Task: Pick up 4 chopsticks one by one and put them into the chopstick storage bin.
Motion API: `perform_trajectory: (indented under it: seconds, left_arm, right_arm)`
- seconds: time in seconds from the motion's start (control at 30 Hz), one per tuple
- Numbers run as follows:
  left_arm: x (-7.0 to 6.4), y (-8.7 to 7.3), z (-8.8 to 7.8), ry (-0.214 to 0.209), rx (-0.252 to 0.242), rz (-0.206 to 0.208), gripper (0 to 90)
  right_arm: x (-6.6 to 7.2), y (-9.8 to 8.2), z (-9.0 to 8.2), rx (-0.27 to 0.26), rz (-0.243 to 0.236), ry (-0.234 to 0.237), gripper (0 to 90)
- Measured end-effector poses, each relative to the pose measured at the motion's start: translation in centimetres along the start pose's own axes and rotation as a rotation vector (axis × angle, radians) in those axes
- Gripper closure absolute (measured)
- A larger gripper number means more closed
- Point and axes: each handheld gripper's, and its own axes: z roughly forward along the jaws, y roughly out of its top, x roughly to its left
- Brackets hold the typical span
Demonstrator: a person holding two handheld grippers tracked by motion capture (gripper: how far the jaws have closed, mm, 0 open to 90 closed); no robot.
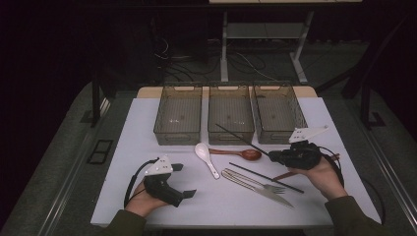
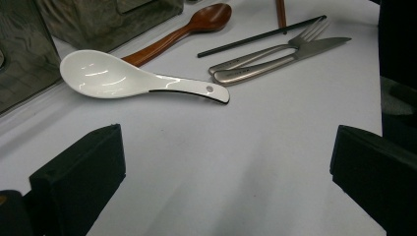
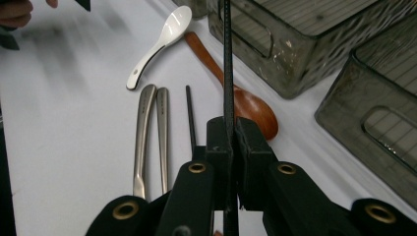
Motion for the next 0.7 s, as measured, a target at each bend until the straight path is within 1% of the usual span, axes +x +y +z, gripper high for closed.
perform_trajectory:
  seconds: [0.07,0.13,0.2,0.47,0.53,0.63,0.67,0.7]
  left_arm:
    - [0.0,0.0,0.0,0.001,-0.001,0.000,0.0]
    - [0.0,0.0,-0.1,0.000,0.000,0.001,0.0]
    - [0.0,0.0,-0.1,-0.001,-0.004,0.001,0.0]
    - [0.1,0.0,-0.1,0.000,-0.006,-0.006,0.0]
    - [0.1,0.0,-0.2,0.001,-0.010,-0.007,0.0]
    - [0.2,0.0,-0.2,0.000,-0.011,-0.009,0.0]
    - [0.2,0.0,-0.1,-0.001,-0.012,-0.010,0.0]
    - [0.2,0.0,-0.1,-0.001,-0.011,-0.010,0.0]
  right_arm:
    - [0.0,0.3,0.3,-0.012,0.004,0.007,85.5]
    - [0.1,0.7,0.6,-0.009,0.005,-0.004,85.4]
    - [0.1,0.9,0.9,-0.019,0.008,0.000,85.4]
    - [0.4,2.0,1.8,-0.028,-0.003,-0.001,85.4]
    - [0.5,2.2,2.0,-0.038,-0.001,0.004,85.4]
    - [0.6,2.6,2.4,-0.036,-0.001,0.003,85.5]
    - [0.6,2.8,2.8,-0.025,-0.003,-0.004,85.4]
    - [0.6,2.8,2.8,-0.025,-0.003,-0.004,85.4]
